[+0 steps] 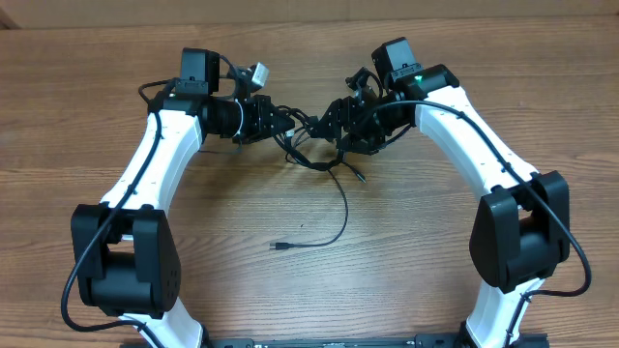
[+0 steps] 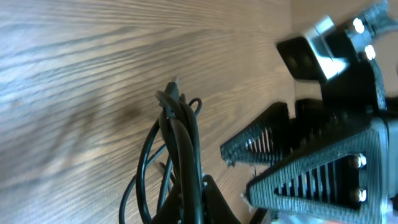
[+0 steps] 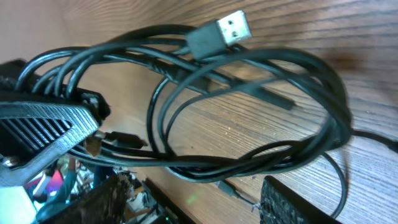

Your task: Untangle cables

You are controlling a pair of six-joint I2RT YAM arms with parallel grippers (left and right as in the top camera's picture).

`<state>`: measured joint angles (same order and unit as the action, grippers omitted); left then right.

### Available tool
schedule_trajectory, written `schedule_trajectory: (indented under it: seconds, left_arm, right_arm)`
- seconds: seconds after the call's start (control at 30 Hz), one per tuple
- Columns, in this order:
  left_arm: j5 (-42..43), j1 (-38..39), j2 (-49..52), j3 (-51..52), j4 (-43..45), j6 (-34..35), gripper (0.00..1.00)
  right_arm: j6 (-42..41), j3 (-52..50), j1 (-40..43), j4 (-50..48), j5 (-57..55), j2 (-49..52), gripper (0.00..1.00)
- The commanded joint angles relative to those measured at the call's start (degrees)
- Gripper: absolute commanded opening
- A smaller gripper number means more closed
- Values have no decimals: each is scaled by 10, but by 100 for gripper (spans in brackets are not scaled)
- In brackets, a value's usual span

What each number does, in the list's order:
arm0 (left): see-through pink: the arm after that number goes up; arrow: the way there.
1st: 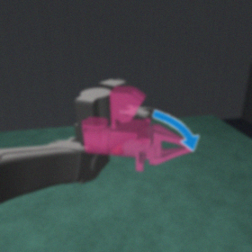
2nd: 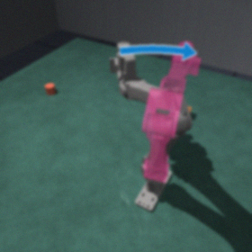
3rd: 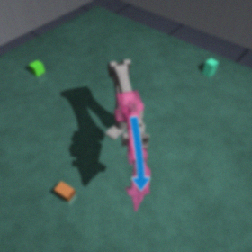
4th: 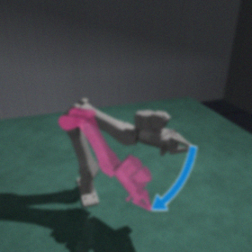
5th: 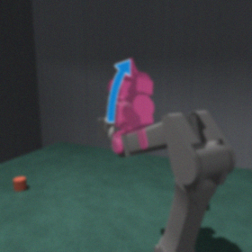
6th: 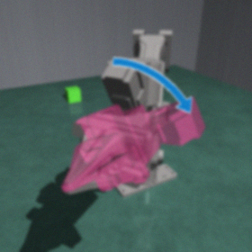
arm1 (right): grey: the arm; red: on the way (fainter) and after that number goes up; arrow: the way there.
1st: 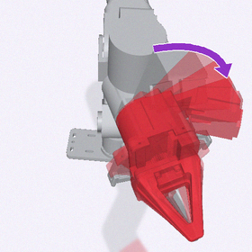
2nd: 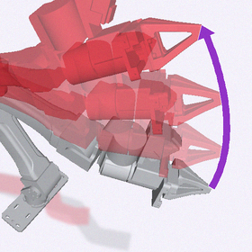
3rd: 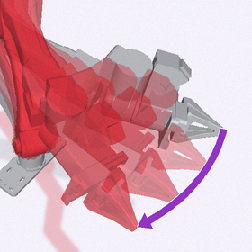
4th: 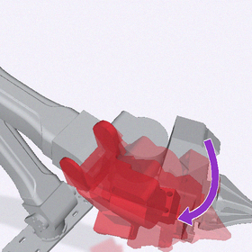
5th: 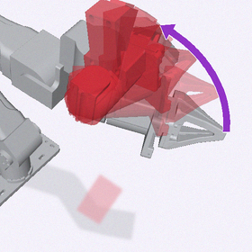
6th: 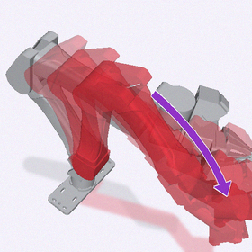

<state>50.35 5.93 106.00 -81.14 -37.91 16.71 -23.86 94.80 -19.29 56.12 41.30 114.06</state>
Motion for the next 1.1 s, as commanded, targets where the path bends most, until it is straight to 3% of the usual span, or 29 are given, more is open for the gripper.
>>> schedule_trajectory:
  seconds: [0.0, 0.23, 0.4, 0.67, 0.7, 0.77, 0.87, 1.07]
  left_arm:
    - [-20, 11, -13, -14, 3, 85, 4]
    - [-21, 38, -13, -14, 5, 89, 4]
    - [-21, 40, -13, -14, 7, 91, 4]
    - [-11, 43, -13, -14, 11, 91, 4]
    - [-7, 43, -13, -14, 12, 91, 4]
    - [-8, 43, -13, -14, 12, 91, 4]
    - [-8, 33, -13, -14, 19, 83, 4]
    - [-10, 10, -13, -14, -2, -14, 4]
  right_arm:
    - [-54, -3, -10, -16, -33, 8, 64]
    - [-127, -3, -26, -56, -59, 8, 54]
    - [-182, -9, -35, -57, -96, 11, 37]
    - [-193, -11, -54, -77, -95, 54, 29]
    - [-192, -11, -55, -81, -97, 57, 24]
    - [-192, -11, -55, -85, -127, 59, 4]
    - [-186, -11, -49, -72, -166, 59, 4]
    - [-97, -9, -23, -52, -169, 28, 4]
